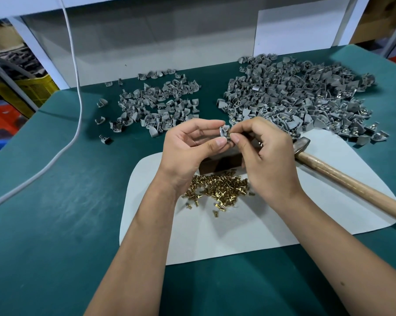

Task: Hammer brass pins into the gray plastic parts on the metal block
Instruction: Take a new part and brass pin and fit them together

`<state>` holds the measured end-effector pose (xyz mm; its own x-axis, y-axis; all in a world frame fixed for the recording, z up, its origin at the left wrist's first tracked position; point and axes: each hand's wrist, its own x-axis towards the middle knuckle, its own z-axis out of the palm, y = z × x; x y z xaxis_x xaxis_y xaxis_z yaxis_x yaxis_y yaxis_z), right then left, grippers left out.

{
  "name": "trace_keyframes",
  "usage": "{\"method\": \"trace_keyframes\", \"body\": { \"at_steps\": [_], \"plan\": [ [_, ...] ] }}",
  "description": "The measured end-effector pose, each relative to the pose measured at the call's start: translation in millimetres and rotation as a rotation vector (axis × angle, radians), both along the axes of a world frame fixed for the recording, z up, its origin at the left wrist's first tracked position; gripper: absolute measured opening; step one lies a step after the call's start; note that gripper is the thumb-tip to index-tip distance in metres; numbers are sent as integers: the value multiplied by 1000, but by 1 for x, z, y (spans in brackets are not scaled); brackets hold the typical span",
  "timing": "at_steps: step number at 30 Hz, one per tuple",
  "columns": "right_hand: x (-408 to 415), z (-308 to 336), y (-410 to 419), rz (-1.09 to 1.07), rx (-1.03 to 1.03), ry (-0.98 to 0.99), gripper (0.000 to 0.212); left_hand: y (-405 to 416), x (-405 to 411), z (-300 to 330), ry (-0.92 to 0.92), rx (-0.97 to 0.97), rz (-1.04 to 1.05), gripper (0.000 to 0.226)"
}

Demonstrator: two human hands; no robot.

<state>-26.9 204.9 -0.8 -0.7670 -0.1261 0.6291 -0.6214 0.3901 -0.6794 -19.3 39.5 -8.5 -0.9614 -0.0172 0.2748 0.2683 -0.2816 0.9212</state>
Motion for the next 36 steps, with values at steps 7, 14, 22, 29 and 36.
{"method": "trace_keyframes", "body": {
  "at_steps": [7,14,22,29,36],
  "plan": [
    [-3,-4,-1,26,-97,-138,9,1,0,1,1,-56,23,31],
    [-7,-6,1,56,-98,-194,9,0,-1,1,-6,-53,31,30],
    [-4,-4,2,-49,55,33,3,4,-1,2,-15,-63,55,29],
    [-4,-4,1,-109,117,47,5,8,-1,3,-7,-136,109,31],
    [-8,-4,3,-110,177,48,6,9,-1,2,-11,-184,130,31]
  ]
}}
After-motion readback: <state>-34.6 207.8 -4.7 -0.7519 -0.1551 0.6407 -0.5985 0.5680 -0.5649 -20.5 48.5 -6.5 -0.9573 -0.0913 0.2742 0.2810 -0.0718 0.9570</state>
